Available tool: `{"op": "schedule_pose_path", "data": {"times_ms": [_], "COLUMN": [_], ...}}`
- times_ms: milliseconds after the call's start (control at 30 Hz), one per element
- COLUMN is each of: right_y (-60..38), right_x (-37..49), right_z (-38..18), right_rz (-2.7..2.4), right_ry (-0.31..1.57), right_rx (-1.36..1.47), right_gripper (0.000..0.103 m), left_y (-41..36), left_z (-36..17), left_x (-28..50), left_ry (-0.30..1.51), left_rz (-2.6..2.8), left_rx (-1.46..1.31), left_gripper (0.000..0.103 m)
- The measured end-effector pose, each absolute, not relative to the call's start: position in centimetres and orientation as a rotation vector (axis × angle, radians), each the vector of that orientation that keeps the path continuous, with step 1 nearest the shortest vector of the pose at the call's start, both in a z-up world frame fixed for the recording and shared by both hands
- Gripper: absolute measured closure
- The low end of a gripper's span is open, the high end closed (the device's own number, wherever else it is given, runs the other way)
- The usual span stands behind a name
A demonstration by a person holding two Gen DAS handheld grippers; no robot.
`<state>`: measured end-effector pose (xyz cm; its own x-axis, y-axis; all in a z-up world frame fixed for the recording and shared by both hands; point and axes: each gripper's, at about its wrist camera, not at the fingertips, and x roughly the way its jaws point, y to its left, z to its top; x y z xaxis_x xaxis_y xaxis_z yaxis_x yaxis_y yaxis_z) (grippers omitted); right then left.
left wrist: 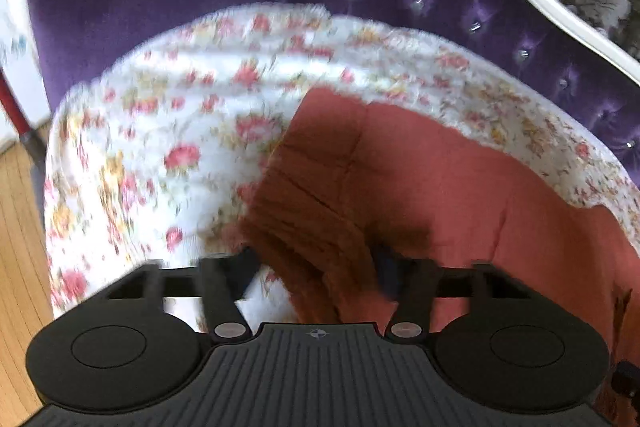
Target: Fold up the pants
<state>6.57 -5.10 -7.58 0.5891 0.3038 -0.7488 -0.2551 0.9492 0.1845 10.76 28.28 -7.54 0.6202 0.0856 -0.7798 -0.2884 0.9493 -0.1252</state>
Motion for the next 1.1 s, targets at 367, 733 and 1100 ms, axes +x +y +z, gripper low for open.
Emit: {"op": "schedule_pose_path", "data": {"times_ms": [367, 733, 1100], "right_y": [-7.0, -13.7, -22.7], "right_x": [6.2, 3.7, 1.7], "right_z": [-7.0, -5.4, -6.1], "right_rz": [0.339, 0.290, 0.140], "right_ry": [0.862, 0.801, 0.804], "right_rx": [0.156, 0.243, 0.337], "right_gripper": [0.071, 0.069, 0.068], "left_y": [20.3, 7.1, -9.1], "left_z": [2.5, 8.9, 1.3], "left_x": [8.8, 6.8, 6.1], "left_ry": [0.679, 0.525, 0.617], "left_rz": [0.202, -0.022, -0.337], "left_rx": [0.049, 0.296, 0.372], "left_gripper": [0.079, 0.079, 0.079]}}
